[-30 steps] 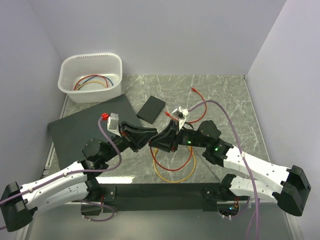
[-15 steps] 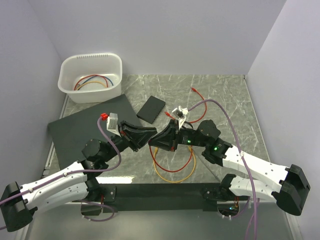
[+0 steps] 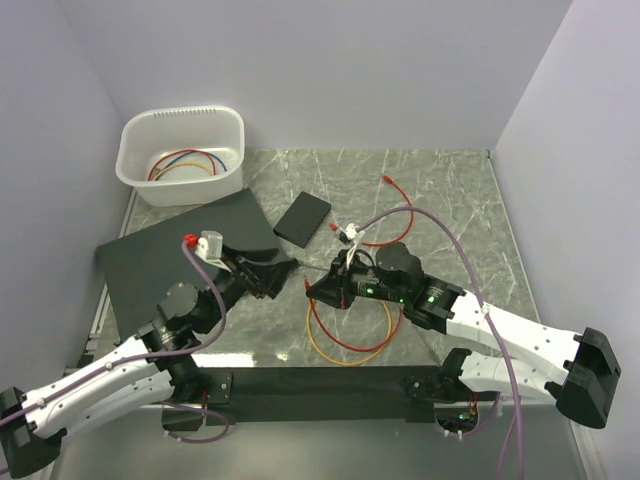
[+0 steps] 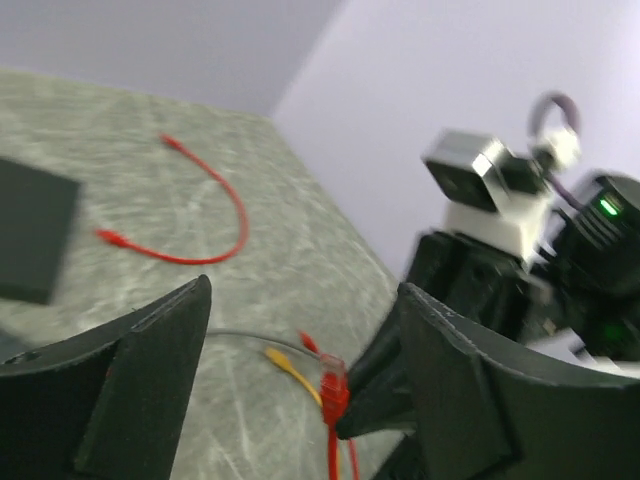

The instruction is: Insert the plug into the switch port

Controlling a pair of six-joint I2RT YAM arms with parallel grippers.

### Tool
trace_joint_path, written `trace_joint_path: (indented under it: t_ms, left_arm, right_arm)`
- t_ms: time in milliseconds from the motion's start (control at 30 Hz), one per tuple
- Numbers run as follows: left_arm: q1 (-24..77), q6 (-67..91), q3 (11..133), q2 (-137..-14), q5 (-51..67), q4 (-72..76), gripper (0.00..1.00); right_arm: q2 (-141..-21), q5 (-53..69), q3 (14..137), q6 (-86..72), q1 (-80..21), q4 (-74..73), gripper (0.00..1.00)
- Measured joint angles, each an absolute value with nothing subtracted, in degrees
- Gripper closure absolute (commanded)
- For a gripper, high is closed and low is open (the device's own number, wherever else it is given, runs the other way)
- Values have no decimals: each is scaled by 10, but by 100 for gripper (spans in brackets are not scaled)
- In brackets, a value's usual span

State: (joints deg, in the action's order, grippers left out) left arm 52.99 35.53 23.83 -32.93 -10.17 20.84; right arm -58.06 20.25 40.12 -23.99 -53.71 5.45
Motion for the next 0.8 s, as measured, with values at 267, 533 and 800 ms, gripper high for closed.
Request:
trace_joint_path:
  t_ms: [267, 533, 800]
  left_arm:
    - [528, 401, 241, -338, -352, 54, 5]
    - [371, 432, 241, -440, -344, -18, 9]
    - [246, 438, 212, -472, -240, 15, 9]
  right_arm:
    - [-696, 85, 469, -222, -576, -55, 100]
    - [-888, 12, 565, -209, -602, -112, 100]
    - [-1022, -14, 684, -190, -602, -152, 100]
